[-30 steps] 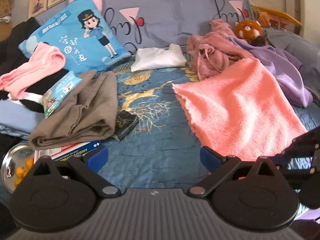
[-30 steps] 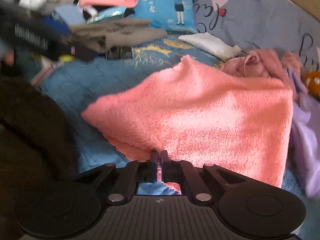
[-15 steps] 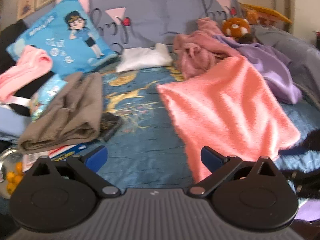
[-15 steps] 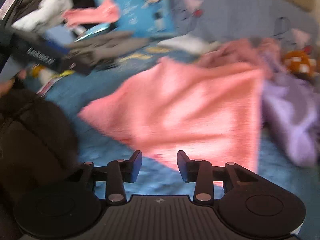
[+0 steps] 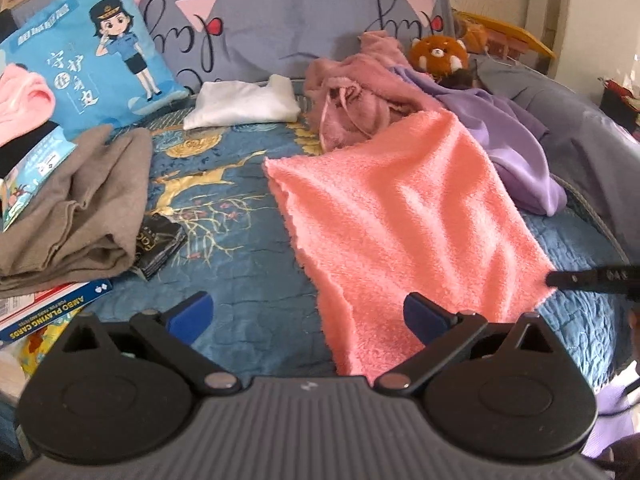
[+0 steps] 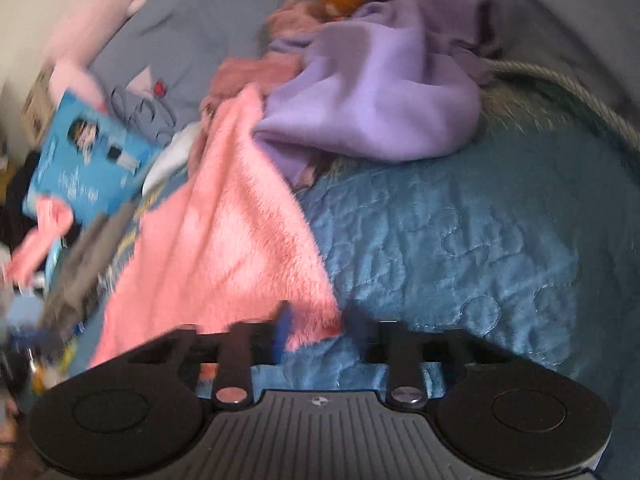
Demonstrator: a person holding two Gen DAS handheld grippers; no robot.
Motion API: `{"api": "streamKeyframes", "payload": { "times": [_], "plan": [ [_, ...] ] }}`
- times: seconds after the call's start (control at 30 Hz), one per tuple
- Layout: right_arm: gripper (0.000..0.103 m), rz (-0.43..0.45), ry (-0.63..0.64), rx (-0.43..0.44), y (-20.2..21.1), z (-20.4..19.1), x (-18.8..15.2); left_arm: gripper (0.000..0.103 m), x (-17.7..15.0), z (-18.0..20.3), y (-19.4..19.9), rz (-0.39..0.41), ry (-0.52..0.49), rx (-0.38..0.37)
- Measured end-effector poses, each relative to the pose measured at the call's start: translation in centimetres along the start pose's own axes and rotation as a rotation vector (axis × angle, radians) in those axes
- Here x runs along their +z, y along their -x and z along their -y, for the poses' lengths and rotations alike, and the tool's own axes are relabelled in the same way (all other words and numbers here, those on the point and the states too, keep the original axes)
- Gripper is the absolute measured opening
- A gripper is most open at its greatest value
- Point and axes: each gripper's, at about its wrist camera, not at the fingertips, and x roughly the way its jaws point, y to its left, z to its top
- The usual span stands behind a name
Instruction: Fold towel
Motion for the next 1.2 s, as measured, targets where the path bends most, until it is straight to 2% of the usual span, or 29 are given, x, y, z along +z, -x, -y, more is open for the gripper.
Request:
{"api": "streamKeyframes", "payload": {
  "times": [0.17, 0.3, 0.37, 0.47, 0.53, 0.7, 0.87, 0.9, 1.03, 1.13, 1.2],
  "plan": [
    [0.003, 0.03, -0.042, 0.027, 2.6, -0.2, 0.4, 0.102, -0.2, 0.8, 0.5, 0.01, -0.013, -0.03],
    [0.003, 0.066, -0.073, 0.069, 5.4, -0.6, 1.3, 0.102, -0.4, 2.3, 1.7, 0.031, -0.037, -0.119],
    [0.003, 0.078, -0.083, 0.085, 6.4, -0.9, 1.8, 0.102, -0.7, 3.9, 2.4, 0.046, -0.097, -0.172],
    [0.003, 0.082, -0.111, 0.116, 7.0, -1.3, 2.4, 0.102, -1.0, 6.5, 2.4, 0.049, -0.212, -0.205],
    [0.003, 0.081, -0.132, 0.14, 7.2, -1.6, 2.7, 0.101, -1.2, 7.6, 2.1, 0.04, -0.25, -0.238],
    [0.003, 0.082, -0.116, 0.174, 7.5, -3.0, 3.1, 0.088, -0.9, 8.9, 1.3, 0.024, -0.26, -0.358],
    [0.003, 0.094, -0.085, 0.203, 8.0, -4.0, 3.6, 0.07, -0.4, 12.0, -0.9, -0.046, -0.389, -0.413],
    [0.003, 0.098, -0.086, 0.209, 8.1, -4.1, 3.7, 0.069, -0.3, 12.8, -1.3, -0.053, -0.416, -0.424],
    [0.003, 0.108, -0.096, 0.221, 8.3, -4.2, 4.0, 0.068, 0.0, 16.2, -3.1, -0.055, -0.503, -0.438],
    [0.003, 0.114, -0.101, 0.23, 8.4, -4.3, 4.0, 0.067, -0.3, 18.2, -4.3, -0.05, -0.534, -0.411],
    [0.003, 0.115, -0.106, 0.235, 8.4, -4.2, 4.0, 0.047, -0.3, 19.0, -5.2, -0.05, -0.544, -0.367]
  ]
}}
